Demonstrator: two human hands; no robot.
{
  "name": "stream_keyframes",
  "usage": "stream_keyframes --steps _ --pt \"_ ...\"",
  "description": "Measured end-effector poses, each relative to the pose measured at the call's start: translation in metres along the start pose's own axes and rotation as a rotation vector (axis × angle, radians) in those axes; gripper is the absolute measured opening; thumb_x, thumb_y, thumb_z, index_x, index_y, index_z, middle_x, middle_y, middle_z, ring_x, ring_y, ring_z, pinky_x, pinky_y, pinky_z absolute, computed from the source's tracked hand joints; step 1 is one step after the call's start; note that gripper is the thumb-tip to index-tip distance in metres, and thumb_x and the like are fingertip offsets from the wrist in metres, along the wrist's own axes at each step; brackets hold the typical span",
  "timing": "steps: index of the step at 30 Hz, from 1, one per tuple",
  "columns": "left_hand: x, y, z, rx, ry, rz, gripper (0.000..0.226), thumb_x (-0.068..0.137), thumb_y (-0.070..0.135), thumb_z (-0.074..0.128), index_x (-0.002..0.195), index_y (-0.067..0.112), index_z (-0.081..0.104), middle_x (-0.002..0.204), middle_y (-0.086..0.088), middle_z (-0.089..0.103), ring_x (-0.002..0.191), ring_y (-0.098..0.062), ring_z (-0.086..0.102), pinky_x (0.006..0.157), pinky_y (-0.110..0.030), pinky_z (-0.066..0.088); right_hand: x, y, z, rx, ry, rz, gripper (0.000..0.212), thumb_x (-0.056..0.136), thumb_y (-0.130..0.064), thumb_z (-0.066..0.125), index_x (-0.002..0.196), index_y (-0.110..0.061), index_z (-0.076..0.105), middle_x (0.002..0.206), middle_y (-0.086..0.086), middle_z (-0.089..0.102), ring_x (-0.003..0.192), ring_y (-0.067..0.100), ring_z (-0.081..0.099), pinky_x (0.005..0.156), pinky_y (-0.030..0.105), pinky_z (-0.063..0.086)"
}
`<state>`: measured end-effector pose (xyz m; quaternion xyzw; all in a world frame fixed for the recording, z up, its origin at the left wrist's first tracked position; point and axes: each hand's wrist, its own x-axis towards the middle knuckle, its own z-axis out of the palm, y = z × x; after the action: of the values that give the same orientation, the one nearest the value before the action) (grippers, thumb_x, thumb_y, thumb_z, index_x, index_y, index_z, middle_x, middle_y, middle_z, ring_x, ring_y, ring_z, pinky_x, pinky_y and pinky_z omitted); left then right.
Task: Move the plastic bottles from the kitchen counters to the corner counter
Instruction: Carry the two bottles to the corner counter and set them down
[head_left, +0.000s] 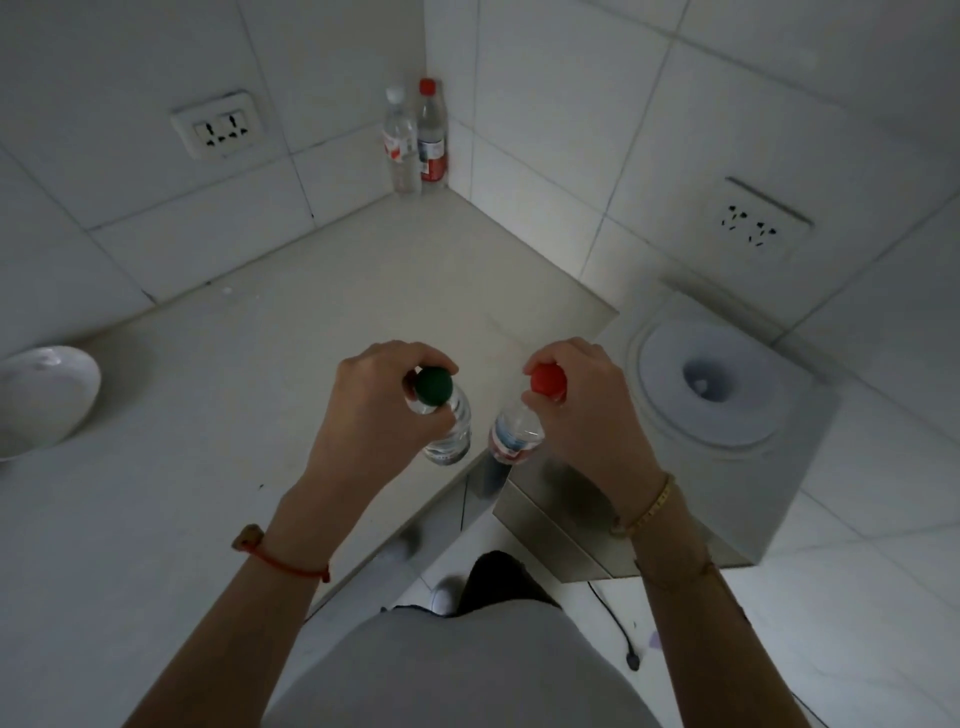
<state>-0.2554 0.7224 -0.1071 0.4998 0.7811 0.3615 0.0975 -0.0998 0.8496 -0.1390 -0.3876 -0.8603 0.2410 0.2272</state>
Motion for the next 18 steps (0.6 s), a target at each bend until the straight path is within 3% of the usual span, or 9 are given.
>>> stream_keyframes --steps 5,9,14,18 --pt "0.05 -0.009 0.012 0.028 0.017 -0.026 0.033 0.064 0.012 0.078 0.094 0.024 0.071 0.086 0.009 0.069 0.075 -0.008 0.06 0.072 -0.022 0.052 0.058 0.012 0.009 0.014 -0.051 -0.034 0.024 0.078 -0.014 0.072 0.098 -0.017 0.06 0.101 -0.003 0.059 0.093 0.007 0.044 0.073 0.004 0.028" --pt "0.092 -0.014 0.022 0.039 0.052 -0.062 0.033 0.062 0.013 0.078 0.092 0.025 0.071 0.085 0.009 0.069 0.072 -0.007 0.059 0.07 -0.018 0.05 0.11 0.022 0.012 0.008 -0.118 -0.086 0.024 0.077 -0.013 0.072 0.098 -0.015 0.061 0.101 0.001 0.062 0.093 0.011 0.049 0.079 0.014 0.033" --pt "0.148 -0.022 0.036 0.038 0.097 -0.1 0.033 0.062 0.013 0.078 0.092 0.024 0.07 0.085 0.009 0.069 0.071 -0.007 0.06 0.068 -0.015 0.049 0.177 0.035 0.02 0.022 -0.161 -0.136 0.023 0.076 -0.012 0.072 0.095 -0.015 0.06 0.1 0.001 0.061 0.092 0.01 0.046 0.073 0.006 0.029" --pt "0.197 -0.031 0.049 0.06 0.104 -0.126 0.033 0.063 0.014 0.078 0.094 0.022 0.07 0.088 0.007 0.069 0.073 -0.008 0.06 0.069 -0.014 0.048 0.234 0.046 0.033 0.034 -0.188 -0.147 0.024 0.077 -0.012 0.072 0.097 -0.015 0.06 0.103 0.003 0.061 0.096 0.014 0.05 0.078 0.017 0.035"
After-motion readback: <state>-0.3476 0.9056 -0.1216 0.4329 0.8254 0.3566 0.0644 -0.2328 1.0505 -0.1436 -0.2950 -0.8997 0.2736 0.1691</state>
